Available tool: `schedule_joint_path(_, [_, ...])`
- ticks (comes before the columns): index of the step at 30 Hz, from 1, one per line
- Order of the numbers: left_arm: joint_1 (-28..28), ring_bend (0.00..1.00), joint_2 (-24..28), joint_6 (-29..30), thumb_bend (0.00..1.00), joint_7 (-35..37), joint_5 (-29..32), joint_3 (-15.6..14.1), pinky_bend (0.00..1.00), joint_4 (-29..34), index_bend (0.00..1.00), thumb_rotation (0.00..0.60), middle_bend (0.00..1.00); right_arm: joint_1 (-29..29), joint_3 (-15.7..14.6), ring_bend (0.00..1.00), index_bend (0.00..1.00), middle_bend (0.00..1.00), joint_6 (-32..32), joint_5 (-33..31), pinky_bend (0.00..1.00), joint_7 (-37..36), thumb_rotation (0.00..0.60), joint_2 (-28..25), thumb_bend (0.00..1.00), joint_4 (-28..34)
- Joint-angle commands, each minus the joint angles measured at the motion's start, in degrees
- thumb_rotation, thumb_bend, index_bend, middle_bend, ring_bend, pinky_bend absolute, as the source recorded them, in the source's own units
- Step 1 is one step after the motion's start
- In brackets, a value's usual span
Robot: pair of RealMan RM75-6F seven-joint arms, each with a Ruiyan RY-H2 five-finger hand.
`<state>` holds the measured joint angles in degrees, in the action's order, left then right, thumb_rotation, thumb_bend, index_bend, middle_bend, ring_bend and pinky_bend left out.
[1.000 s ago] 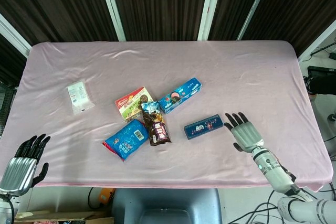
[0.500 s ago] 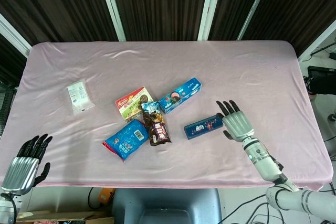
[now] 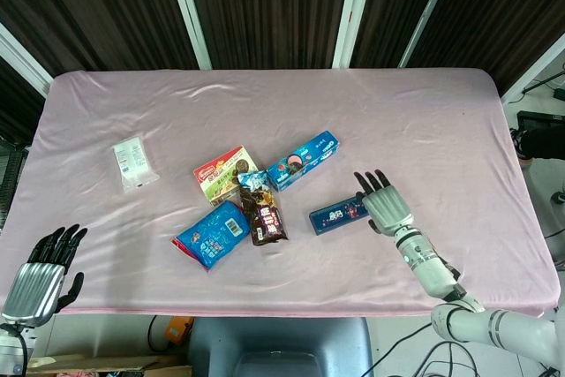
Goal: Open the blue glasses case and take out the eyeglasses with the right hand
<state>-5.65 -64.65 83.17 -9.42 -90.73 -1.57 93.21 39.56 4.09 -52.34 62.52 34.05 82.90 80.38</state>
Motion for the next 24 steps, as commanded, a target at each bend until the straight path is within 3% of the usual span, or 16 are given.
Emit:
schedule_joint_path(1, [0.0, 0.05, 0.0, 0.0, 0.46, 0.0, 0.1, 0.0, 0.14, 0.0, 0.00, 0.600, 0.05, 0.4, 0.2, 0.00, 0.47, 0.00, 0.3, -0.7, 0.00, 0.7, 0.600, 0.4, 0.45, -0.1])
schedule_joint_path(24, [0.1, 0.05, 0.3, 0.3, 0.46, 0.6, 0.1, 0.1, 0.14, 0.0, 0.00, 0.600, 0.05, 1.7, 0.7, 0.00, 0.45, 0.00, -0.3, -3.5, 0.00, 2.6, 0.600, 2.7, 0.48, -1.7])
